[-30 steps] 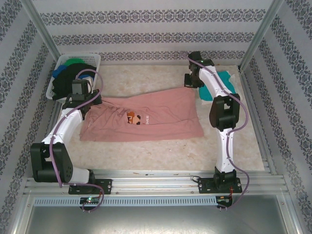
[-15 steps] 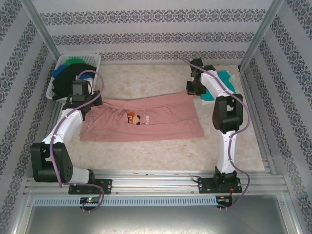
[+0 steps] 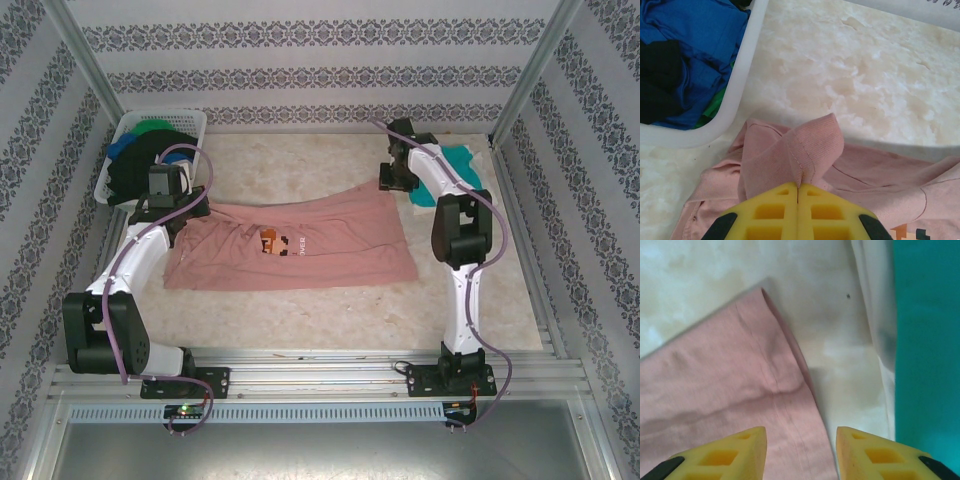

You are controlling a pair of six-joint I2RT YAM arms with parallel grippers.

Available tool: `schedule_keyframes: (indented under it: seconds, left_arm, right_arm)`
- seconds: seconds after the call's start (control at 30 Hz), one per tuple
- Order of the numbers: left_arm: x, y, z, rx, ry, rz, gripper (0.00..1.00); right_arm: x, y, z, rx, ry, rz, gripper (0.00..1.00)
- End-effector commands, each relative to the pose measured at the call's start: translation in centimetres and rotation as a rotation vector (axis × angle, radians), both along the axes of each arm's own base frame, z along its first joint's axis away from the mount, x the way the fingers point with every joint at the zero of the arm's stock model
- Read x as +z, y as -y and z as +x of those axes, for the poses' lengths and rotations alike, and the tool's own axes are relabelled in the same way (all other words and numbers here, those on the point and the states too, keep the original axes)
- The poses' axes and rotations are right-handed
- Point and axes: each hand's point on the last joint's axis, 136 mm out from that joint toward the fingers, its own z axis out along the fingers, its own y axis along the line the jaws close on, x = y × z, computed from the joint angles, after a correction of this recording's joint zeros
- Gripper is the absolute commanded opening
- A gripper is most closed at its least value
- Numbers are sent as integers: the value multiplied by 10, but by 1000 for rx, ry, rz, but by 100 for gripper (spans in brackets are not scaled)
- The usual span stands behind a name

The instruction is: Fold and stack the t-shirts

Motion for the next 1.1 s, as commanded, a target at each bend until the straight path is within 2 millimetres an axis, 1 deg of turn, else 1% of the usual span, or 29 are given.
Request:
schedule_keyframes:
  seconds: [0.0,0.17,0.27,0.4,0.47,0.57,0.63,0.67,0.77,0.9,1.07]
  left_arm:
    - [-2,-3,1,-5,7,9,0]
    - [0,-4,1,-4,9,14,0]
    - [1,-4,0,-4,9,17,0]
    - [1,-6,0,4,8,28,0]
    - [1,-6,0,3,9,28,0]
    - [2,-6,1,3,13,26,0]
    - [3,-6,1,3,13,28,0]
    - [3,-6,1,2,13,29,0]
    - [4,-6,0,3,16,29,0]
    - [5,-5,1,1,20,24,0]
    - [5,-5,1,1,20,23,0]
  right_arm:
    - [-16,-5,8,10,-30,-11,42]
    - [-29,-12,17,13,-47,4,43]
    - [-39,-14,14,18,-82,-6,44]
    - [-44,-19,9,25,-101,6,44]
    - [-45,-22,8,29,-101,14,40]
    - [-40,-23,9,28,-89,17,33]
    - [-35,-22,10,29,-78,13,26]
    - [-30,-22,11,30,-68,8,23]
    - [-12,-19,13,32,-34,-12,17]
    - [8,-18,12,51,0,-38,17]
    - [18,-11,7,55,13,-73,17]
